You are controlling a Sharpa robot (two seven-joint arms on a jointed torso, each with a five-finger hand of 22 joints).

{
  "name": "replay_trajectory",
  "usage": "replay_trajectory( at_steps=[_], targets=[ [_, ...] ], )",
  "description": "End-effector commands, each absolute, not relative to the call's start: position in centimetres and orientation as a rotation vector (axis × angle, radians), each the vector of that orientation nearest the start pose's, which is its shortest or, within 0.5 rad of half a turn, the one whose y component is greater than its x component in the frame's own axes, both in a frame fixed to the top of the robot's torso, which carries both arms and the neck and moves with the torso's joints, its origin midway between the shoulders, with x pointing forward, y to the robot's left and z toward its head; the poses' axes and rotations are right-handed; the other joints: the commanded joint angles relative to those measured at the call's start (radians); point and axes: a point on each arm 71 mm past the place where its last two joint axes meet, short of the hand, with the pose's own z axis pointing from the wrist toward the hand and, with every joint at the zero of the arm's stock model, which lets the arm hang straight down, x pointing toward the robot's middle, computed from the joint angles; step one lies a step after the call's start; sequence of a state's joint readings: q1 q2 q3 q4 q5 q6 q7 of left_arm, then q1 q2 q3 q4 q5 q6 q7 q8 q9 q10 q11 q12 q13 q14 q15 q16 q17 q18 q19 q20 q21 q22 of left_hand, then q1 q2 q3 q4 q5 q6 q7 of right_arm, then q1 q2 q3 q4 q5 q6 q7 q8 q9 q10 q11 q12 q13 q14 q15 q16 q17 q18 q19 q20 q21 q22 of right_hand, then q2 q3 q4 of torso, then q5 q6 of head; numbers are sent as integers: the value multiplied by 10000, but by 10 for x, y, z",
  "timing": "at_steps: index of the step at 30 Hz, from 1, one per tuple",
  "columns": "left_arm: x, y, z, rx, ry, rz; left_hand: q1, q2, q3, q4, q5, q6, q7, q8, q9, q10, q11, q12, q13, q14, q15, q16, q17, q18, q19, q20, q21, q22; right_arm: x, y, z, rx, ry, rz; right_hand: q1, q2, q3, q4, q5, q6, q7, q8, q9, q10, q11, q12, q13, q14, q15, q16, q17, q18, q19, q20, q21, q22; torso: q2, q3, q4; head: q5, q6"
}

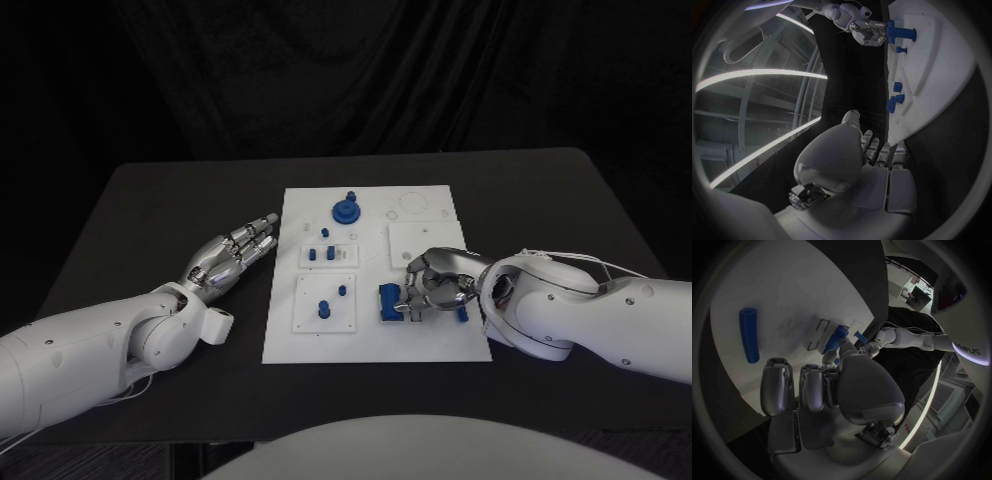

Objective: Assemble the parts on the task board

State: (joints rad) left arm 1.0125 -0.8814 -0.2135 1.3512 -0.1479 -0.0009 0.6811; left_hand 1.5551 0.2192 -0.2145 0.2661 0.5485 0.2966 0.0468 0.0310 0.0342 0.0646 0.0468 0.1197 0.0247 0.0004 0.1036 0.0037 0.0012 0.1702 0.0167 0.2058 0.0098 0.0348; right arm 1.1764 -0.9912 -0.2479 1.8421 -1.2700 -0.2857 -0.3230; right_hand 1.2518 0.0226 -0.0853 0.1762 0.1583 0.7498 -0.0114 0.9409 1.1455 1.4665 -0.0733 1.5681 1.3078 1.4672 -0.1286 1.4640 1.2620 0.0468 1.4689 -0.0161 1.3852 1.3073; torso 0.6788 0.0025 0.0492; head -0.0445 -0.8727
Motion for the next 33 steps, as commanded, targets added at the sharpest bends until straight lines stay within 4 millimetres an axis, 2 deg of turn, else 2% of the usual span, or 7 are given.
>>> replay_trajectory(
  at_steps=[1,8,15,23,27,29,33],
  targets=[
    [431,267,-306,-9496,14824,-17197,69,6,62,-22,58,1,40,45,10,0,88,35,14,-4,51,-37,-12,29,-24,48,17,-2,381,-196,-252,79,20547,6315,82,6,6,-56,-23,-13,4,-46,0,1043,-39,26,2630,532,-39,6,-6,-8,397,-40,22,2025,-1,0,-3,13,1],
    [430,268,-305,-9489,14790,-17173,69,6,62,-22,58,1,40,45,10,0,88,35,14,-4,51,-37,-12,29,-24,48,17,-2,378,-199,-248,279,20338,6458,-151,82,-99,126,-150,-166,44,-275,-151,1043,-7,26,2630,528,-17,-4,-28,-6,394,-24,10,2021,-1,0,-3,45,1],
    [430,269,-305,-9458,14705,-17123,70,-3,65,-28,59,37,44,51,15,19,117,66,20,-4,34,-37,-12,29,-22,39,18,0,375,-214,-231,702,19902,6442,-677,111,-406,669,33,-23,253,-1579,-1330,1043,174,26,2630,544,127,27,43,-19,410,100,53,2036,-3,3,-3,87,1],
    [430,270,-303,-9304,14481,-16981,41,-79,42,-15,61,173,118,71,28,80,128,153,30,-4,-233,-37,-12,89,-26,-126,14,-14,378,-238,-199,1023,19398,5847,-1055,204,-534,1081,126,302,326,-2271,-2061,1043,238,26,2630,553,186,56,101,-30,428,160,112,2054,-10,4,-9,88,1],
    [427,271,-300,-8910,14332,-16792,-13,-161,-7,30,56,251,92,74,31,125,71,214,36,-4,-473,-37,-12,92,-40,-397,4,-45,377,-249,-194,1225,19469,5404,-1222,375,-548,1113,585,510,378,-2778,-2570,1043,283,26,2630,558,222,75,134,-38,439,195,153,2065,-12,-7,3,44,1],
    [424,271,-297,-8700,14217,-16699,-31,-215,-38,45,59,294,24,74,33,145,-22,235,38,-4,-619,-37,-12,68,-52,-577,-4,-70,377,-256,-193,1361,19585,5081,-1212,463,-512,1126,1415,647,441,-3204,-3008,1043,335,26,2630,552,257,73,122,-43,437,244,161,2066,-16,-8,-11,75,1],
    [420,270,-289,-8376,14050,-16647,-21,-277,-57,36,71,355,8,79,38,175,-104,262,42,-4,-755,-37,-12,25,-63,-763,-12,-93,378,-266,-194,1591,19766,4577,-862,405,-352,1040,2561,721,479,-3572,-3397,1043,375,26,2630,547,295,68,104,-40,433,263,168,2067,-28,-19,6,50,1]
  ],
)
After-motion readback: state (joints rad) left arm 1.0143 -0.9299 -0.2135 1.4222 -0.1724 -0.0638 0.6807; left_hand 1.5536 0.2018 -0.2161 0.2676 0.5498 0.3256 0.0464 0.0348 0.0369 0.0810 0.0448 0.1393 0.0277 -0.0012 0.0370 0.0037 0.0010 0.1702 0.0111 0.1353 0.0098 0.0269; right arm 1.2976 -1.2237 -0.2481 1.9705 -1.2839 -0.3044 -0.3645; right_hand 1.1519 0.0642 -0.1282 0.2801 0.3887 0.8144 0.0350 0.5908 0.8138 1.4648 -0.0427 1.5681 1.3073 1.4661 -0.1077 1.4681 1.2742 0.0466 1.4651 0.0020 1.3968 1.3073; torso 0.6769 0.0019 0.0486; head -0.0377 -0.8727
